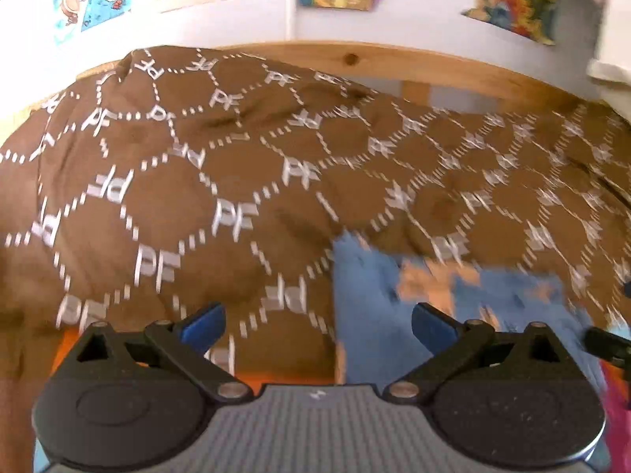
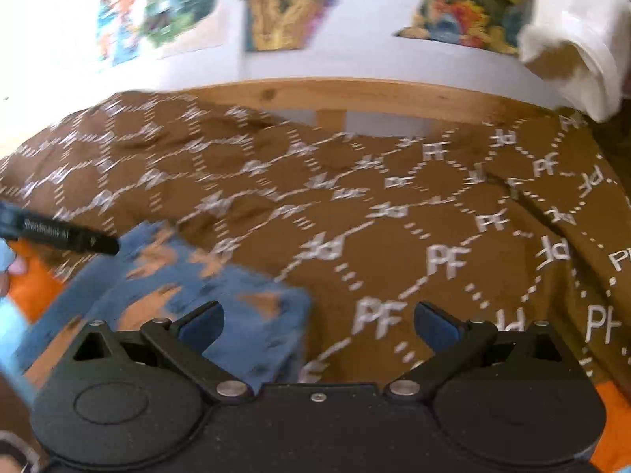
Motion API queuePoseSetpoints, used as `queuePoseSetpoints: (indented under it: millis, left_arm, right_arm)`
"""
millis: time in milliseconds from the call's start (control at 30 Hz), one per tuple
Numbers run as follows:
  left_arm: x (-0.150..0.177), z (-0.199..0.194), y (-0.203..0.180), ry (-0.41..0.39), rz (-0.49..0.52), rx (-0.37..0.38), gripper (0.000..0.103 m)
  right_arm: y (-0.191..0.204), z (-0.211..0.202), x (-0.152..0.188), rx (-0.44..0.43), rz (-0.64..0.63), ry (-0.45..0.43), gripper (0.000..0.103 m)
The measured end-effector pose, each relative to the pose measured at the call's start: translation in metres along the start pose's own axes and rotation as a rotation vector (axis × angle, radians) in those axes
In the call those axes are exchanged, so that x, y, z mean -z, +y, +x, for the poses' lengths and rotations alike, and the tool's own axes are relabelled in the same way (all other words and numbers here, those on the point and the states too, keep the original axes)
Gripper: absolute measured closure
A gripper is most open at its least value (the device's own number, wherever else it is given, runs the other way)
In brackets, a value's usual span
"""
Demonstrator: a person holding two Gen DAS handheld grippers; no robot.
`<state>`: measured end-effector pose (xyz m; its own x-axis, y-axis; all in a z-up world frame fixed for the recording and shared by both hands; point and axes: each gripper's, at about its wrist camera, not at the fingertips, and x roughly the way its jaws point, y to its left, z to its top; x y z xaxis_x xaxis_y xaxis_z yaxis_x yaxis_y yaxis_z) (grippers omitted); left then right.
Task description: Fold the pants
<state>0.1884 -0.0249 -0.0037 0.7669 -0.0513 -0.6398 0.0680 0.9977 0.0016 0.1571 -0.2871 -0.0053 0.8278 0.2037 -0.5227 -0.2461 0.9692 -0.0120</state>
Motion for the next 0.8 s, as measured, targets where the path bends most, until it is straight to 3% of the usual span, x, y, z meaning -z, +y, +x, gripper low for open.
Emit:
queuePoseSetpoints:
  millis: [100, 167, 233, 333, 433, 567, 800]
  left_arm:
    - [0.027, -0.003, -0.008, 0.053, 0.083, -0.067, 0.000]
    - [0.041, 0.002, -0.009, 0.093, 0.108, -0.124, 0.000]
    - [0.043, -0.007, -0.002, 0.093, 0.044, -0.107, 0.001]
    - [0.041, -0.021, 0.004, 0.111, -0.001, -0.082, 0.000]
    - [0.048, -0.030, 0.000, 0.116, 0.025, -0.075, 0.000]
    - [0.060, -0.030, -0.010, 0.127, 0.082, -0.108, 0.000]
    - [0.058, -0.036, -0.009, 0.143, 0.090, -0.100, 0.000]
  right_arm:
    - [0.013, 0.011, 0.014, 0.066, -0.065, 0.099, 0.001]
    - [0.009, 0.010, 0.020, 0.064, -0.021, 0.106, 0.001]
    - [0.006, 0.002, 0.016, 0.072, 0.025, 0.104, 0.001]
    - [0.012, -0.019, 0.010, 0.064, -0.007, 0.059, 0.001]
    - [0.019, -0.032, 0.013, 0.018, -0.007, 0.078, 0.001]
    - [0.029, -0.022, 0.029, 0.033, -0.057, 0.178, 0.001]
    - [0.015, -0.029, 0.018, -0.014, 0.005, 0.139, 0.001]
